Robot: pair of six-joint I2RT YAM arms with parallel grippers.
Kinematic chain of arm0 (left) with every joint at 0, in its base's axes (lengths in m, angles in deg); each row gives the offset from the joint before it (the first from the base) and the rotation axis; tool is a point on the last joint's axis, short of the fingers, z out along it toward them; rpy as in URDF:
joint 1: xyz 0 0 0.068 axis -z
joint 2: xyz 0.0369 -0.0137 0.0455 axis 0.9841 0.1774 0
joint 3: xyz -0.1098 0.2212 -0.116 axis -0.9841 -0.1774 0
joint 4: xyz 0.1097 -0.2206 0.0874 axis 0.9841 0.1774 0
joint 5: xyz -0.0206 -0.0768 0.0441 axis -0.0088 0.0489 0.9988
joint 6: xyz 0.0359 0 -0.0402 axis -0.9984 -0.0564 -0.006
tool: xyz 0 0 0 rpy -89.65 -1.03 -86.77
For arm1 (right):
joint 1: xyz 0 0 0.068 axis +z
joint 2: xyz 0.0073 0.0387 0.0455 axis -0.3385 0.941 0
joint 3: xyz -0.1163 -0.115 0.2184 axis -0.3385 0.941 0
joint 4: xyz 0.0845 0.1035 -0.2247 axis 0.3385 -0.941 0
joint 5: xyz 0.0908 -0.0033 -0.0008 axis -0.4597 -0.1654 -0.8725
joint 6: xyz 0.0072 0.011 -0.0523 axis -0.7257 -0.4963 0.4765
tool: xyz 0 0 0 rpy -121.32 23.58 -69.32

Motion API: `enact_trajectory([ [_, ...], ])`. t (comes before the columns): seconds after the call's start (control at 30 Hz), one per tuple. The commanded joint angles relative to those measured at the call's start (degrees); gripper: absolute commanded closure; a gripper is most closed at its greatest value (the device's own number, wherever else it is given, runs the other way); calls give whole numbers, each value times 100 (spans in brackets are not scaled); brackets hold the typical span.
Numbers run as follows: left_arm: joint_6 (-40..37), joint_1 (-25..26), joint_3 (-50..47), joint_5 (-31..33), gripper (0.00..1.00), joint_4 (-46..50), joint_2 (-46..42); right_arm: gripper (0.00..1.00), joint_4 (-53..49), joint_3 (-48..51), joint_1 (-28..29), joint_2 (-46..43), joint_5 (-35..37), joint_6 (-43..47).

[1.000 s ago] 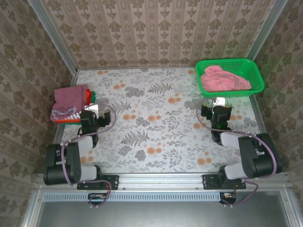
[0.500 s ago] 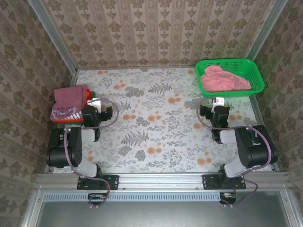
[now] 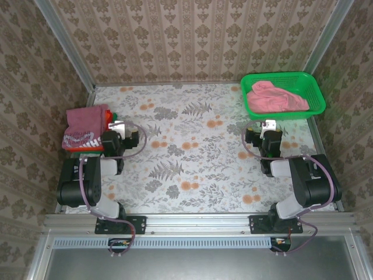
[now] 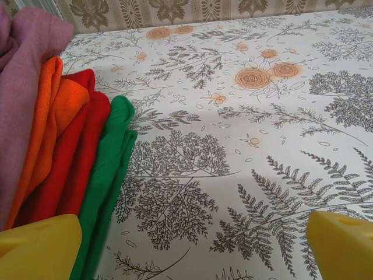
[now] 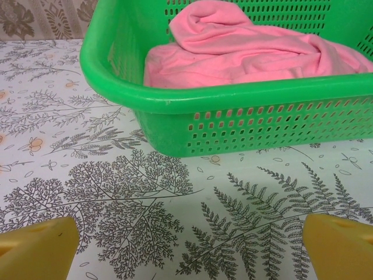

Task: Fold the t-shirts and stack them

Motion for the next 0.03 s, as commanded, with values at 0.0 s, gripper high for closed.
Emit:
enact_trajectory([
  [0.0,-76,15,-35,-35,0,-138,12,0,146,-43,-40,30,-64,-84],
])
